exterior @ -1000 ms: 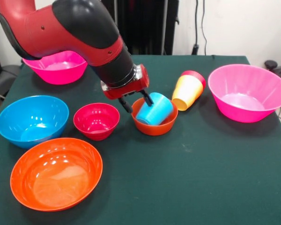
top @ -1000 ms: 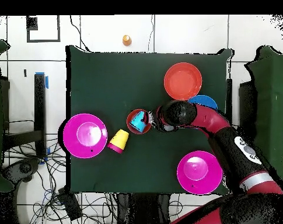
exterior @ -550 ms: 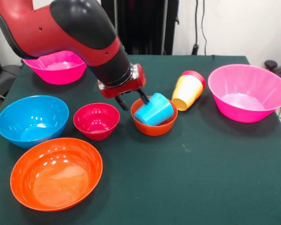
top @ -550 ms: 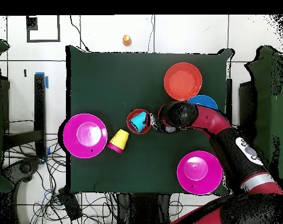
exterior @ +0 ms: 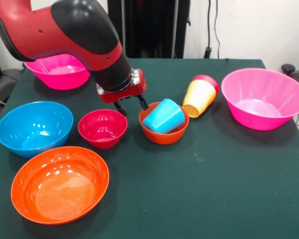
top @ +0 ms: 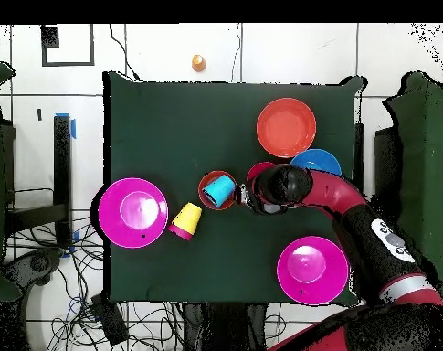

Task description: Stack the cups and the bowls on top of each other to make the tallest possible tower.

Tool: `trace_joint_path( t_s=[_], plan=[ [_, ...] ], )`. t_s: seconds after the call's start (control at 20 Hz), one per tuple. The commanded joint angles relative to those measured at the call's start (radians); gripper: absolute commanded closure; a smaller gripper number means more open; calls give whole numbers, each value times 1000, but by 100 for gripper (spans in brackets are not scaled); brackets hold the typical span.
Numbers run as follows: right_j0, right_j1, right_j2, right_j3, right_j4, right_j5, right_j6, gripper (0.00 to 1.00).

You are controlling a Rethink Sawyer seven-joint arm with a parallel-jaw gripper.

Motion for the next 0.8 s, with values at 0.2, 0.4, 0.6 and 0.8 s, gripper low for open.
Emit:
trace_joint_path(
  t_s=[0.2,0.4,0.6,0.8],
  plan=[
    [11,3,-34,-72,-85,74,-155,0],
    [17,-6,-38,-79,-92,77,-153,0],
    [28,-3,-46,-100,-96,98,-155,0],
    [46,-41,-63,-82,-108,94,-127,0]
  ],
)
